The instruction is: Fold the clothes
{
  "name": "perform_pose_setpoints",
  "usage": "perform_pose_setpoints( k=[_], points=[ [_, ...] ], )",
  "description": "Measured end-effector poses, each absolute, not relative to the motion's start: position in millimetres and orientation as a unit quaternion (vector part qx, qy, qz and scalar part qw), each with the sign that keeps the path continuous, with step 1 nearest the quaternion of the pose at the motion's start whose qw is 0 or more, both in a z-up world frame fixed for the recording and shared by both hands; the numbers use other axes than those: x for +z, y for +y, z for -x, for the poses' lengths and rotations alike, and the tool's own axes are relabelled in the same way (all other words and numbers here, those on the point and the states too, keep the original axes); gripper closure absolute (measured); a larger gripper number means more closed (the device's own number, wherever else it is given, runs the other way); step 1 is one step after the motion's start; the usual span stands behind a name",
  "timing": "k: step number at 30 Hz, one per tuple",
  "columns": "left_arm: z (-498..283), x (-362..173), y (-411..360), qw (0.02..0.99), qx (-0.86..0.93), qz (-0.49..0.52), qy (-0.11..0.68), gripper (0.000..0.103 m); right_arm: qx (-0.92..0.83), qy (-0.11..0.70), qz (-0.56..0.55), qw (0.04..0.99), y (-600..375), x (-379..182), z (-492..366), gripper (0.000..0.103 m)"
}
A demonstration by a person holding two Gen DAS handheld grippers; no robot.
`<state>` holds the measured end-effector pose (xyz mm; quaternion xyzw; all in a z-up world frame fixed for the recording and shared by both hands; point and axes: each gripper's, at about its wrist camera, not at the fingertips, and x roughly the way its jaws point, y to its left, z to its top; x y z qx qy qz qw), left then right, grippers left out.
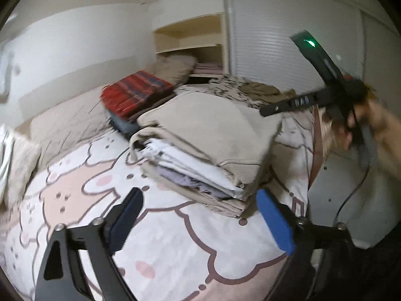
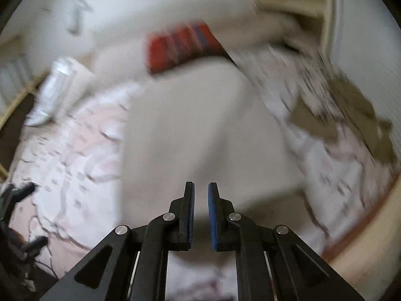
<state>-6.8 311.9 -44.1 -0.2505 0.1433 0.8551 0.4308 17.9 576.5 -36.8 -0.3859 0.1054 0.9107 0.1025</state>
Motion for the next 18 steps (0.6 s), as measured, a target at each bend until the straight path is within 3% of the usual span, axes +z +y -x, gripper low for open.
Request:
perform_pose_setpoints(
  k=[4,10,16,18],
  points=[
    [7.0,-41.5,294.2,0.412,0.864,0.266,0.113,0.001,0.916,0.121,0.371,0.086,550.1,-67.6,0.9,0.093],
    [8.6,-38.6,268.7,0.379,0.883,0.265,0.077,0.001,0.914,0.128,0.364,0.123,537.6,-135.7,-16.1,0.093],
    [14.9,-39.9,245.2,0.347,0.895,0.275,0.045,0.001,0.916,0.184,0.342,0.101,531.0,-100.6,-32.0,0.093],
    [16.9,-40.3,237.4,0.336,0.899,0.279,0.035,0.001,0.927,0.159,0.325,0.103,525.0,-73.9,-17.8,0.093]
  ],
)
